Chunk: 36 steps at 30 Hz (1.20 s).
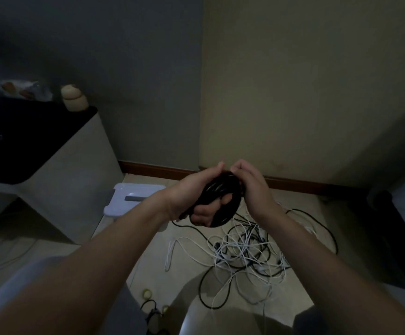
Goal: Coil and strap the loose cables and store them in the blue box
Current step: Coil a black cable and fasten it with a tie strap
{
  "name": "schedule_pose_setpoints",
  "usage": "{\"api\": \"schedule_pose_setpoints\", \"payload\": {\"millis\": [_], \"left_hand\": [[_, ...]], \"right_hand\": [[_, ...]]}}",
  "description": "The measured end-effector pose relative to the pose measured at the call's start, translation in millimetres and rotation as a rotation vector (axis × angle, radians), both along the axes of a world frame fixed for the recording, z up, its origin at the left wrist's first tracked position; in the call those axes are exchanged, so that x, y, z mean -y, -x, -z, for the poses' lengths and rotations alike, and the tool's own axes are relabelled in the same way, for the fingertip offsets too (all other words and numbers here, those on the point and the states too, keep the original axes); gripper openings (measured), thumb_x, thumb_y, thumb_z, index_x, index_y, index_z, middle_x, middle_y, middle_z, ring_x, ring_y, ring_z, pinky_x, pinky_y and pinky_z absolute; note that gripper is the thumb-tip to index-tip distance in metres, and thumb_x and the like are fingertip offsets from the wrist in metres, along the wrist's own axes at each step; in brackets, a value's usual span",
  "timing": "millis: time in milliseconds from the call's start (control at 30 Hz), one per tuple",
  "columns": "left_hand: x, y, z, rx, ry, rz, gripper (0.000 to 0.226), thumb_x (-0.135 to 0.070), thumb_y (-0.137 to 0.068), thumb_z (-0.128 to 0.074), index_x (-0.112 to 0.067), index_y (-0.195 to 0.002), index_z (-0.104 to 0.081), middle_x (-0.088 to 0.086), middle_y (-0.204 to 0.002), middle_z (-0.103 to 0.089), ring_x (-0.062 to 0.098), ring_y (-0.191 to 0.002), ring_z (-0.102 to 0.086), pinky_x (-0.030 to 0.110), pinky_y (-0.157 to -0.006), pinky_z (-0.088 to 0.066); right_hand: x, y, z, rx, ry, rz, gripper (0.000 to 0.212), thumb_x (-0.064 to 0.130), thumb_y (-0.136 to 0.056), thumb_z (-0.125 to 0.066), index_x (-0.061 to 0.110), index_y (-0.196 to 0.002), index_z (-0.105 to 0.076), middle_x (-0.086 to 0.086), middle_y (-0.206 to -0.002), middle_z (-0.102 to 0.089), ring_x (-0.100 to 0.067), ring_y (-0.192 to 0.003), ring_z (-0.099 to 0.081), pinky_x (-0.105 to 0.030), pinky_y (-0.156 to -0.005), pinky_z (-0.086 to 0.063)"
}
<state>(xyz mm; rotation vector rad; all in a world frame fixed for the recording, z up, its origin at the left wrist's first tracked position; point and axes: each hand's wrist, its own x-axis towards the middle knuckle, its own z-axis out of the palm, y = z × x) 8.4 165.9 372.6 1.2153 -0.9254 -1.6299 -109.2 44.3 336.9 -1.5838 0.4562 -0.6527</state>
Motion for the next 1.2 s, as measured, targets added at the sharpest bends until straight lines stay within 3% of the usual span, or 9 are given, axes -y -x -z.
{"api": "schedule_pose_setpoints", "payload": {"millis": [67, 167, 333, 433, 500, 700, 833, 1000, 1200], "left_hand": [[-3.9, -1.0, -2.1, -0.051, -0.003, -0.015, 0.066, -0.059, -0.098, -0.018, -0.005, -0.078, -0.050, 0.001, -0.036, -0.030, 0.015, -0.028, -0.029, 0.018, -0.042, -0.037], [-12.8, -2.2, -2.6, -0.069, -0.006, -0.049, 0.058, -0.057, -0.095, -0.026, -0.008, -0.075, -0.049, 0.000, -0.036, -0.030, 0.016, -0.028, -0.029, 0.023, -0.044, -0.039], [-30.7, -5.1, -2.9, -0.118, -0.024, -0.159, 0.062, -0.058, -0.099, -0.026, -0.011, -0.069, -0.055, -0.001, -0.035, -0.029, 0.014, -0.027, -0.029, 0.025, -0.047, -0.045], [-41.3, -5.2, -3.2, -0.165, 0.019, -0.220, 0.063, -0.057, -0.098, -0.030, -0.010, -0.067, -0.059, -0.002, -0.034, -0.032, 0.013, -0.027, -0.032, 0.026, -0.048, -0.047], [-48.4, -3.6, -2.1, -0.167, 0.029, -0.281, 0.064, -0.057, -0.099, -0.032, -0.008, -0.069, -0.061, -0.002, -0.036, -0.034, 0.014, -0.029, -0.034, 0.026, -0.050, -0.048], [-59.6, 0.6, 3.9, -0.021, -0.065, -0.757, 0.061, -0.047, -0.103, -0.039, -0.003, -0.075, -0.070, 0.007, -0.050, -0.054, 0.022, -0.049, -0.052, 0.028, -0.055, -0.049], [-71.1, 8.4, 8.3, 0.121, -0.083, -0.871, 0.060, -0.056, -0.097, -0.051, -0.014, -0.064, -0.079, 0.006, -0.057, -0.065, 0.018, -0.052, -0.063, 0.024, -0.053, -0.054], [-82.1, -0.5, 38.2, 0.145, -0.073, -0.783, 0.025, -0.031, -0.091, -0.072, -0.007, -0.089, -0.066, 0.000, -0.060, -0.056, 0.019, -0.059, -0.058, 0.032, -0.067, -0.052], [-95.1, -12.2, 113.2, -0.020, -0.151, -0.766, 0.019, -0.025, -0.093, -0.069, -0.011, -0.085, -0.059, -0.002, -0.057, -0.052, 0.017, -0.053, -0.056, 0.034, -0.071, -0.051]], "right_hand": [[-5.7, -6.7, -0.6, 0.006, -0.032, 0.041, 0.009, 0.028, -0.083, -0.051, 0.023, -0.076, -0.055, 0.015, -0.063, -0.055, -0.001, -0.063, -0.052, -0.016, -0.059, -0.041], [-17.4, -15.2, -0.7, -0.024, -0.081, 0.042, 0.027, 0.033, -0.082, -0.047, 0.029, -0.069, -0.071, 0.015, -0.067, -0.066, 0.002, -0.066, -0.061, -0.019, -0.065, -0.046], [-35.0, -19.8, 1.1, -0.092, -0.121, 0.027, 0.037, 0.056, -0.082, -0.052, 0.026, -0.067, -0.069, 0.000, -0.065, -0.066, -0.012, -0.064, -0.062, -0.031, -0.068, -0.043], [-49.2, -25.6, -1.0, -0.088, -0.008, 0.097, 0.057, 0.069, -0.083, -0.043, 0.024, -0.055, -0.064, 0.000, -0.053, -0.063, -0.013, -0.052, -0.061, -0.023, -0.056, -0.046], [-56.9, -29.0, -2.6, -0.126, 0.072, 0.161, 0.067, 0.071, -0.085, -0.035, 0.021, -0.048, -0.060, -0.001, -0.047, -0.060, -0.017, -0.047, -0.059, -0.032, -0.057, -0.048], [-69.6, -42.8, 0.9, -0.224, 0.196, 0.328, 0.064, 0.071, -0.082, -0.027, 0.023, -0.053, -0.058, 0.000, -0.044, -0.053, -0.019, -0.047, -0.054, -0.038, -0.054, -0.043], [-75.6, -50.9, 13.7, -0.266, 0.157, 0.377, 0.069, 0.070, -0.086, -0.032, 0.014, -0.050, -0.054, 0.000, -0.049, -0.058, -0.025, -0.054, -0.062, -0.041, -0.058, -0.051], [-81.0, -60.9, 39.6, -0.284, 0.083, 0.273, 0.067, 0.061, -0.093, -0.037, 0.010, -0.055, -0.058, -0.005, -0.051, -0.059, -0.028, -0.053, -0.063, -0.047, -0.059, -0.053], [-87.0, -65.8, 101.9, -0.327, -0.068, 0.012, 0.060, 0.052, -0.100, -0.044, 0.009, -0.062, -0.061, -0.005, -0.051, -0.058, -0.018, -0.046, -0.055, -0.029, -0.047, -0.045]]}}
